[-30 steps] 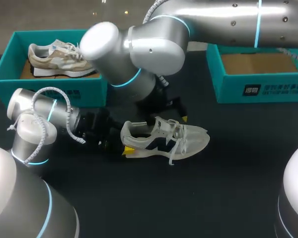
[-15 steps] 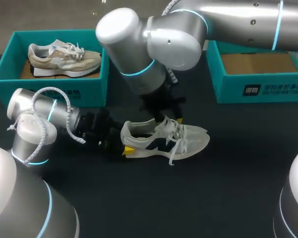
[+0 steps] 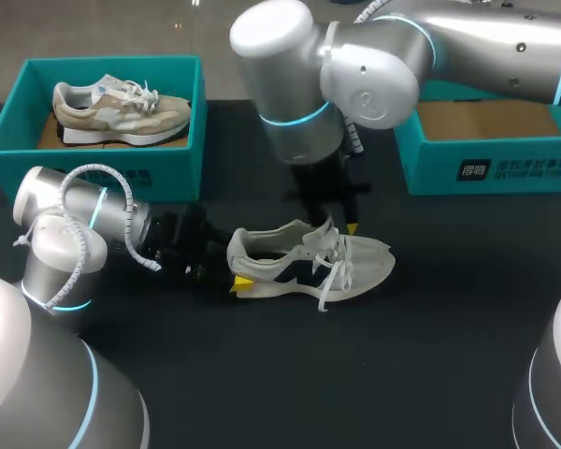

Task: Take the shoe out of the shoebox, open the shoe tongue, remove and reinsert the insole, then place the shoe into the shoebox

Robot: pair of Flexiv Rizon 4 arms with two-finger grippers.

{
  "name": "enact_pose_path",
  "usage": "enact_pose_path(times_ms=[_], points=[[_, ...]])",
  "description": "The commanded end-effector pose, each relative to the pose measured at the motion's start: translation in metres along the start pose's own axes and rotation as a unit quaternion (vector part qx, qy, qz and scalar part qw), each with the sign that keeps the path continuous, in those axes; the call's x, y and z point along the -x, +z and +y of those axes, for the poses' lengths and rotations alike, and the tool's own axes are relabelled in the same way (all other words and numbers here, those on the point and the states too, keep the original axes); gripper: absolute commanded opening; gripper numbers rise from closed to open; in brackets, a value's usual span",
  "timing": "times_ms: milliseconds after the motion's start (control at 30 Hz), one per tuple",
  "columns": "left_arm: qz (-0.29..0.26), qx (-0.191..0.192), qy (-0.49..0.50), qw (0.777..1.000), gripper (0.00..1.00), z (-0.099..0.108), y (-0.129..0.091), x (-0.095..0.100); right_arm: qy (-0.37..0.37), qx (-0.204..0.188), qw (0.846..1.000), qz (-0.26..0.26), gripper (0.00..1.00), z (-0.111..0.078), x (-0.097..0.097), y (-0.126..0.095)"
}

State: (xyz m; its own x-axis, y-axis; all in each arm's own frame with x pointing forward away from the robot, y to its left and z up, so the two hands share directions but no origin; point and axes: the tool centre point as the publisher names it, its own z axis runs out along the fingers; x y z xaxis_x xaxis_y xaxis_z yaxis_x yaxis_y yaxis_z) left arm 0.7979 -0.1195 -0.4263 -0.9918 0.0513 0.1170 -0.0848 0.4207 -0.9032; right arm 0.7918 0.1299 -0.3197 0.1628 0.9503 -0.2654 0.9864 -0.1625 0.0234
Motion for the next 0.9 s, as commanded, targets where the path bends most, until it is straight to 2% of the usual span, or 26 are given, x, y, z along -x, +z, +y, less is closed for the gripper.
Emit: enact_pose_path(times_ms=[33, 100, 367, 567, 633, 667, 900], points=[[0.000, 0.001, 0.000, 1.000, 0.00, 0.003, 0.001, 0.002, 0.006, -0.001, 0.999, 0.038, 0.17, -0.001, 0.008, -0.001], [0.000, 0.001, 0.000, 1.000, 0.00, 0.003, 0.001, 0.002, 0.010, -0.003, 0.999, 0.044, 0.00, -0.001, 0.008, -0.001], [0.000, 0.001, 0.000, 1.000, 0.00, 0.003, 0.001, 0.002, 0.036, -0.009, 0.995, 0.094, 0.00, 0.000, 0.015, 0.010], [0.000, 0.001, 0.000, 1.000, 0.00, 0.003, 0.001, 0.002, 0.052, 0.012, 0.993, 0.101, 0.00, 0.004, 0.028, 0.022], [0.000, 0.001, 0.000, 1.000, 0.00, 0.003, 0.001, 0.002, 0.046, 0.029, 0.993, 0.106, 0.03, 0.005, 0.030, 0.026], [0.000, 0.001, 0.000, 1.000, 0.00, 0.003, 0.001, 0.002, 0.051, 0.025, 0.993, 0.100, 0.05, 0.005, 0.032, 0.030], [0.000, 0.001, 0.000, 1.000, 0.00, 0.003, 0.001, 0.002, 0.061, 0.034, 0.993, 0.091, 0.05, 0.006, 0.038, 0.049]])
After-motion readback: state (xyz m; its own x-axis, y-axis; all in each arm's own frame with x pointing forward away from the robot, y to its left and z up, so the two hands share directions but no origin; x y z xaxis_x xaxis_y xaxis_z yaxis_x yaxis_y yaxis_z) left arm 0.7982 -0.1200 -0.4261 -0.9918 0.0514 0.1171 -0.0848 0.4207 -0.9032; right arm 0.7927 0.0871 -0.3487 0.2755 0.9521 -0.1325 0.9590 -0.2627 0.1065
